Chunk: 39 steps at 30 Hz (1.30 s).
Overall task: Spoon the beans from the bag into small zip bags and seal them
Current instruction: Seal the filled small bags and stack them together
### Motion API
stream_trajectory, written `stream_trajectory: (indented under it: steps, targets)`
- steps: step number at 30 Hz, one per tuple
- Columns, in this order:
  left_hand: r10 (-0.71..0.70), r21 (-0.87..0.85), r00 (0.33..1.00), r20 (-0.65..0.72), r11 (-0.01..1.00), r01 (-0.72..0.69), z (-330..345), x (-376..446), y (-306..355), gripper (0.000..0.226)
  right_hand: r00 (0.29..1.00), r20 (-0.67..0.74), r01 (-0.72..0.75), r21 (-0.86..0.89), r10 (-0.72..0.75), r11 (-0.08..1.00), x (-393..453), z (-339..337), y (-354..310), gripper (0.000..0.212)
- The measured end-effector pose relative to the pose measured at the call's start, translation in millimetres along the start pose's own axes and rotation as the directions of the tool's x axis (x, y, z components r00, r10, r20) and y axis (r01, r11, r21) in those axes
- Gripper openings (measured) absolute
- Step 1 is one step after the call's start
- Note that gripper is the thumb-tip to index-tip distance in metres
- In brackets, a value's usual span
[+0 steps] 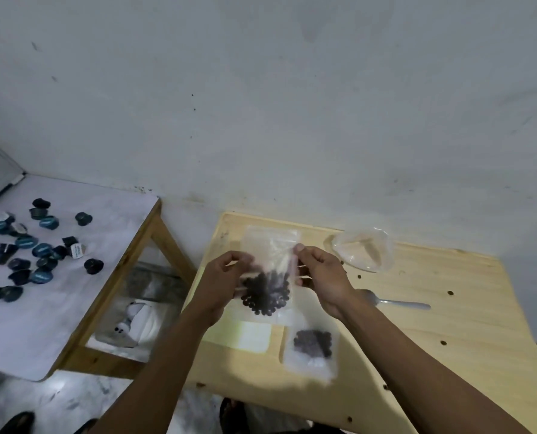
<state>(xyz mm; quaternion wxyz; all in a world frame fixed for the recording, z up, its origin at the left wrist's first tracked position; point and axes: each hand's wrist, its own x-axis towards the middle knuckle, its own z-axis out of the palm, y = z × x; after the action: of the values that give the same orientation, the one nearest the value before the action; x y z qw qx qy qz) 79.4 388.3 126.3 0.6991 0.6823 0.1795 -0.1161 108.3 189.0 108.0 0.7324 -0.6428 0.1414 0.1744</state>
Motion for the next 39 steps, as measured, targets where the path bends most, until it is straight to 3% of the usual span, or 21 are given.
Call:
stream_trajectory:
  steps: [2,4,7,10,15,22,35,37,39]
  targets:
    - [0.024,-0.012,0.996,-0.084,1.0,-0.025,-31,2,-2,0.012,1.0,-0.005,-0.006,-0.069,0.006,0.998,5,19,11,0.024]
    - [0.051,-0.049,0.983,-0.174,0.997,-0.06,-62,2,-5,0.013,0.999,-0.028,0.009,-0.243,-0.016,0.97,11,36,31,0.017]
    - [0.064,-0.003,0.945,-0.322,0.998,-0.069,-111,5,-14,0.013,0.995,0.01,0.085,-0.577,-0.097,0.813,21,55,69,0.015]
    - [0.017,-0.017,0.911,-0.412,1.0,-0.026,-152,7,-24,0.01,0.986,0.083,0.161,-0.72,-0.147,0.675,28,69,99,0.013]
    - [-0.006,0.006,0.911,-0.413,1.0,0.009,-184,1,-34,0.009,0.946,0.288,0.323,-0.871,-0.149,0.37,31,89,124,0.026]
    - [-0.026,0.083,0.93,-0.366,0.995,0.06,-191,2,-51,0.013,0.879,0.389,0.421,-0.905,-0.275,0.066,30,104,141,0.021]
    - [-0.002,0.159,0.948,-0.319,0.986,0.056,-175,2,-56,0.016,0.804,0.509,0.489,-0.86,-0.307,-0.145,40,101,149,0.004]
    - [-0.004,0.174,0.953,-0.304,0.983,0.06,-173,2,-56,0.016,0.811,0.515,0.498,-0.856,-0.277,-0.137,38,96,151,0.007]
    - [-0.01,0.175,0.955,-0.298,0.983,0.064,-169,1,-55,0.015,0.824,0.504,0.511,-0.858,-0.259,-0.046,35,91,149,0.01]
